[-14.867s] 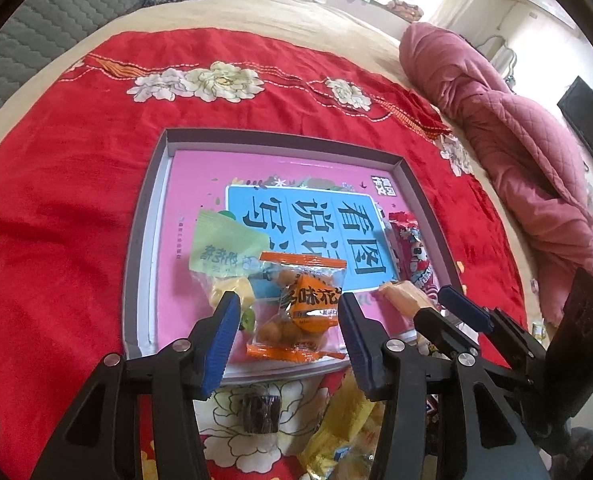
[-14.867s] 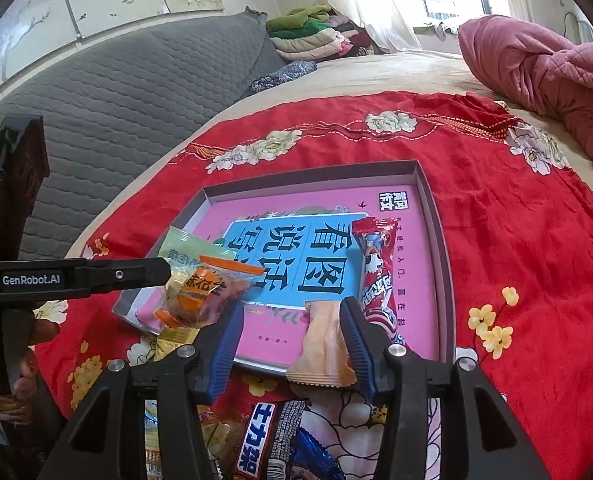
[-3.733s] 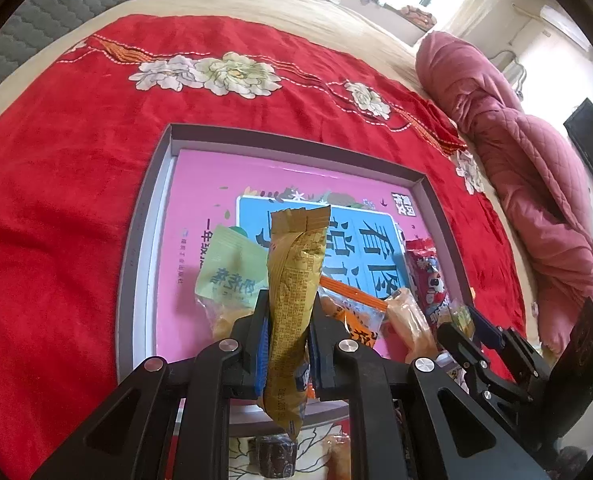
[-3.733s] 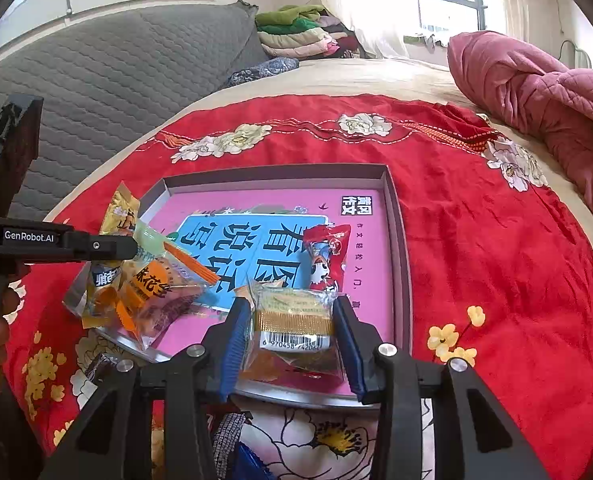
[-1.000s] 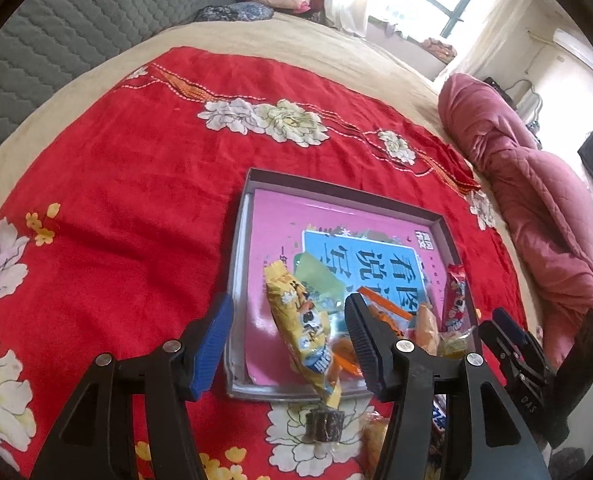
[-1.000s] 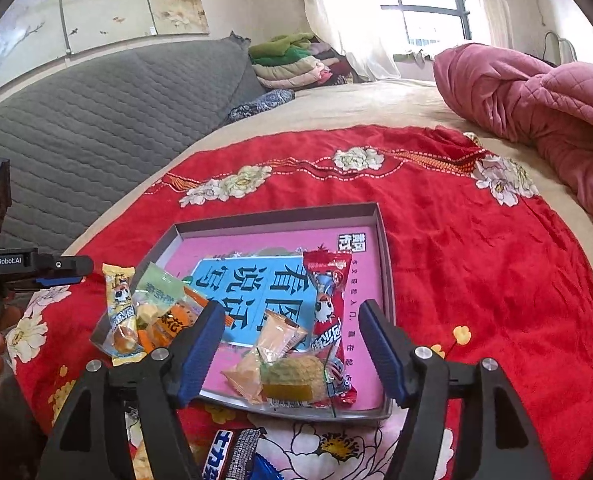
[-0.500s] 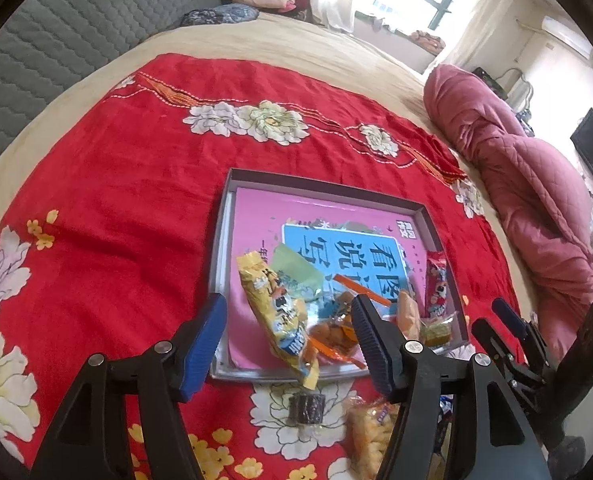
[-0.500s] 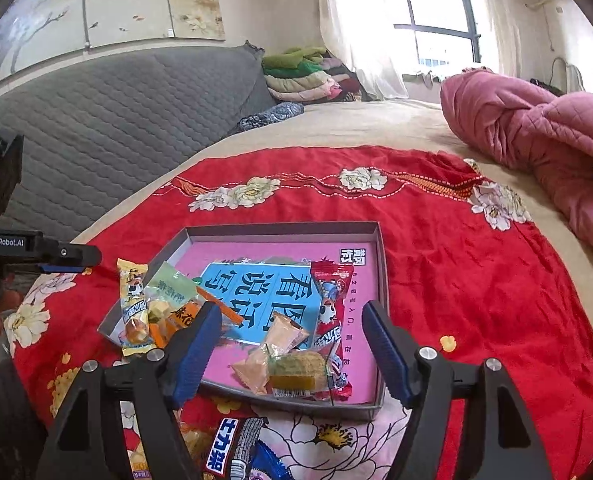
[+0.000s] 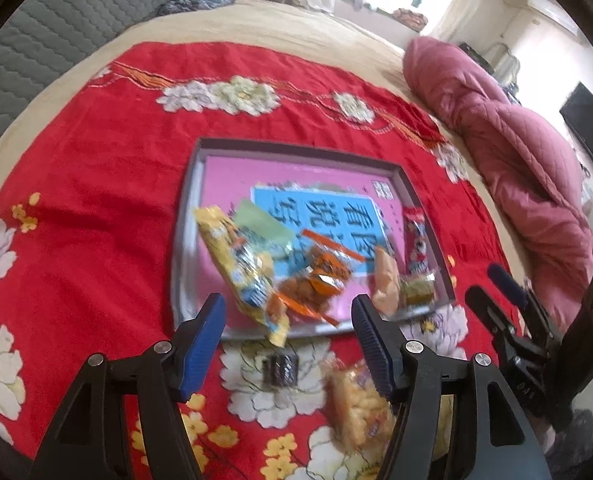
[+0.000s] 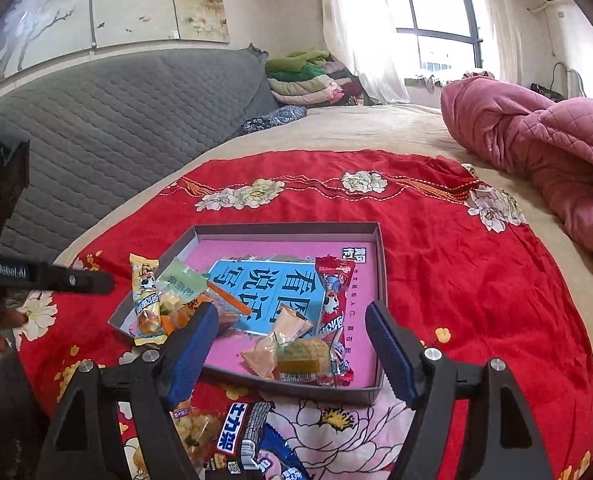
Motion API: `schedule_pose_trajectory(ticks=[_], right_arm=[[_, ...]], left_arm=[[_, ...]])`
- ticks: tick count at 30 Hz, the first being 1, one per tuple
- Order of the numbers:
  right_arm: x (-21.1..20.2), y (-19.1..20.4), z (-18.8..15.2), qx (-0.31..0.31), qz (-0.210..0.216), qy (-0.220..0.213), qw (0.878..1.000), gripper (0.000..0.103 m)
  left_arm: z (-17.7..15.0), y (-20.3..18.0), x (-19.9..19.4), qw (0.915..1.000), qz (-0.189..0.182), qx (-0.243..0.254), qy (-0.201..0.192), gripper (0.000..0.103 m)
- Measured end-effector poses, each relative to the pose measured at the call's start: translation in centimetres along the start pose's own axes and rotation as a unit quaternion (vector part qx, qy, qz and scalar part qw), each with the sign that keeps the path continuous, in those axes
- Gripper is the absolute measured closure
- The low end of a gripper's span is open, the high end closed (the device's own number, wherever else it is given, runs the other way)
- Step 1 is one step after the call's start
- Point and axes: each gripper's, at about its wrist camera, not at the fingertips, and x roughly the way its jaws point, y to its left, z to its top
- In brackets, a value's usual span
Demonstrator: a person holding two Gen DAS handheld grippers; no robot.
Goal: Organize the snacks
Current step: 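Withdraw both tools from the tray toward the snacks on the bedspread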
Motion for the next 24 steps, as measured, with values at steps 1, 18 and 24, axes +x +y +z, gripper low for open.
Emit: schedule_pose_trajectory(ticks=[1,18,24], right_arm=[[-0.2,0.0,0.0,0.001,0.001,0.0,1.0,0.027],[-1.0,0.0,-0.7,0.009,-0.007,0.013,1.0,0.024],[-1.3,-0.1,-1.1,0.011,-0.007,0.02,1.0,0.024]], left_arm=[[-0.3,-0.3,0.1,1.0,0.001,0.004,0.002,0.036],[-4.6,-3.8,2.9,0.9962,-0.024,0.049,0.068,0.036],[-6.3,-4.8,3.7,0.993,-0.036,0.062,0.093,0.036]])
